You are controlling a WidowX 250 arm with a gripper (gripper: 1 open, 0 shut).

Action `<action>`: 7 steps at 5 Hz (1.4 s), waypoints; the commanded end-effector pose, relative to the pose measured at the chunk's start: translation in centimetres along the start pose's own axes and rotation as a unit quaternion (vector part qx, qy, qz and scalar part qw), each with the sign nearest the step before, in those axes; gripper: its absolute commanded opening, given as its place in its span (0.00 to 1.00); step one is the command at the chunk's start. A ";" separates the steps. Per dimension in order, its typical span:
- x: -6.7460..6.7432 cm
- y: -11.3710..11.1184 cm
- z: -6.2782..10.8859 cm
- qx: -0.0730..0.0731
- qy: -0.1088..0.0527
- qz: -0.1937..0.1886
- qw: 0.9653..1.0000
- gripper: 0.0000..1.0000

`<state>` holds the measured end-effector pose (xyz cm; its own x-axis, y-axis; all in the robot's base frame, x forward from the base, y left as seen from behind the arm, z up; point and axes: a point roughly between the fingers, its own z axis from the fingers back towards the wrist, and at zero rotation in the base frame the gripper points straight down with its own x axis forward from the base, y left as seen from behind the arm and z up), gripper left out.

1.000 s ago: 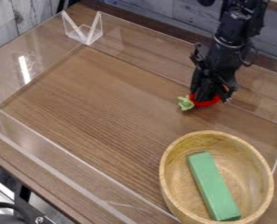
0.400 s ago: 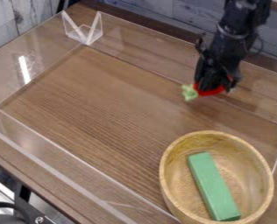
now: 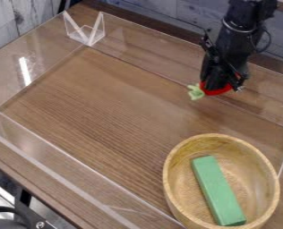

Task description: Move the red object to the right side of the table

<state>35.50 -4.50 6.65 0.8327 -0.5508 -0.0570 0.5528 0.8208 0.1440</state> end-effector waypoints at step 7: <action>3.9 -2.1 1.8 0.008 -0.036 -0.009 0.999 0.00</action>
<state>36.67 -8.40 5.93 0.8188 -0.5722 -0.0459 0.5726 0.8087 0.1349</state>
